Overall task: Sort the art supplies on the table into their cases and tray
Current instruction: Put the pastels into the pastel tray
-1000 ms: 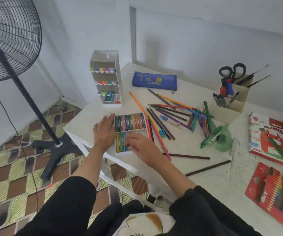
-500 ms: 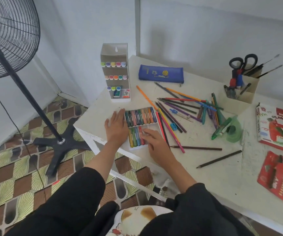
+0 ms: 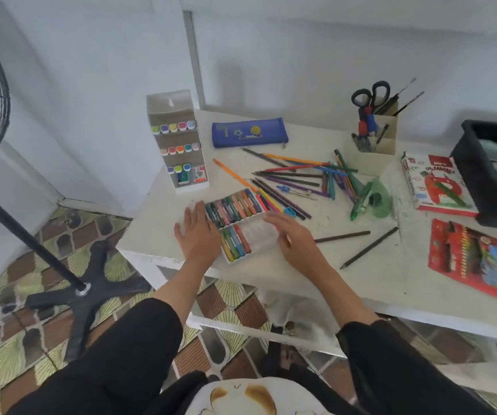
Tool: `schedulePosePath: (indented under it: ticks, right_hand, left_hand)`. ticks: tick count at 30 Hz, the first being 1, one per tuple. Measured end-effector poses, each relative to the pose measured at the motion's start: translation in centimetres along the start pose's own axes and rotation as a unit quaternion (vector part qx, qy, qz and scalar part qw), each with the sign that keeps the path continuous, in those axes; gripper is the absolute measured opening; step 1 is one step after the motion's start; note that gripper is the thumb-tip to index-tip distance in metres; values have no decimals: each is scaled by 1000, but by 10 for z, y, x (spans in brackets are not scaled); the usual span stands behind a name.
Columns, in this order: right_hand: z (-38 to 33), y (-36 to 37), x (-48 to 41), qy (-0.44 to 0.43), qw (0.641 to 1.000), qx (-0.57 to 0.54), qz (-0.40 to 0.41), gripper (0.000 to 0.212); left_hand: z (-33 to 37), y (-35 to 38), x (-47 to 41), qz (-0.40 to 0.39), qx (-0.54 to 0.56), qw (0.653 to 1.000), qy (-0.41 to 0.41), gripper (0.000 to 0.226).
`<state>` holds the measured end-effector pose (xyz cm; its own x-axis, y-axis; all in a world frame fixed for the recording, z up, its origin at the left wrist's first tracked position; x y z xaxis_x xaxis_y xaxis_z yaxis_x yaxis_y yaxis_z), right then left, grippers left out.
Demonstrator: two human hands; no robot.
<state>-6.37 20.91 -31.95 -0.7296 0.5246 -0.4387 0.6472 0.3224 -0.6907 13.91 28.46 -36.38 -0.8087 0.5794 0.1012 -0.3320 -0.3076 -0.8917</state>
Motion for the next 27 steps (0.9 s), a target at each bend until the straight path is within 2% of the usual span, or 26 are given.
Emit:
schedulePosePath:
  ticks: [3, 6, 11, 14, 17, 22, 27]
  right_hand:
    - [32, -56, 10, 24, 990, 76, 114, 41]
    - [79, -103, 29, 126, 968, 138, 168, 35]
    - [146, -152, 59, 311, 916, 210, 141, 32]
    - [166, -169, 64, 367, 890, 237, 128, 27]
    - [180, -167, 66, 422, 873, 220, 101, 36]
    - [189, -162, 64, 442, 864, 226, 87, 36]
    - [194, -168, 67, 440, 864, 180, 166, 35]
  left_hand:
    - [1, 1, -1, 0, -1, 1000, 3, 52]
    - [1, 2, 0, 7, 0, 1000, 6, 53]
    - [1, 2, 0, 4, 2, 1000, 9, 54]
    - [2, 2, -1, 12, 5, 1000, 7, 53]
    - [2, 2, -1, 13, 7, 1000, 4, 53]
    - [2, 0, 1, 14, 10, 1000, 6, 52]
    - [3, 0, 0, 17, 12, 1000, 4, 52]
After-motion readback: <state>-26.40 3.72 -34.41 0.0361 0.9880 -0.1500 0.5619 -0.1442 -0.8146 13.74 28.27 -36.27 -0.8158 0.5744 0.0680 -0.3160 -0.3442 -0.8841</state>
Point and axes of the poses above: each hand's wrist, its own x-axis away from the middle knuckle, its own y-axis out of the palm, z = x × y, the point moved 6 cm from there along -x, towards the middle knuckle, and after that the axes turned 10 degrees about -y, right-handed, at the moved point
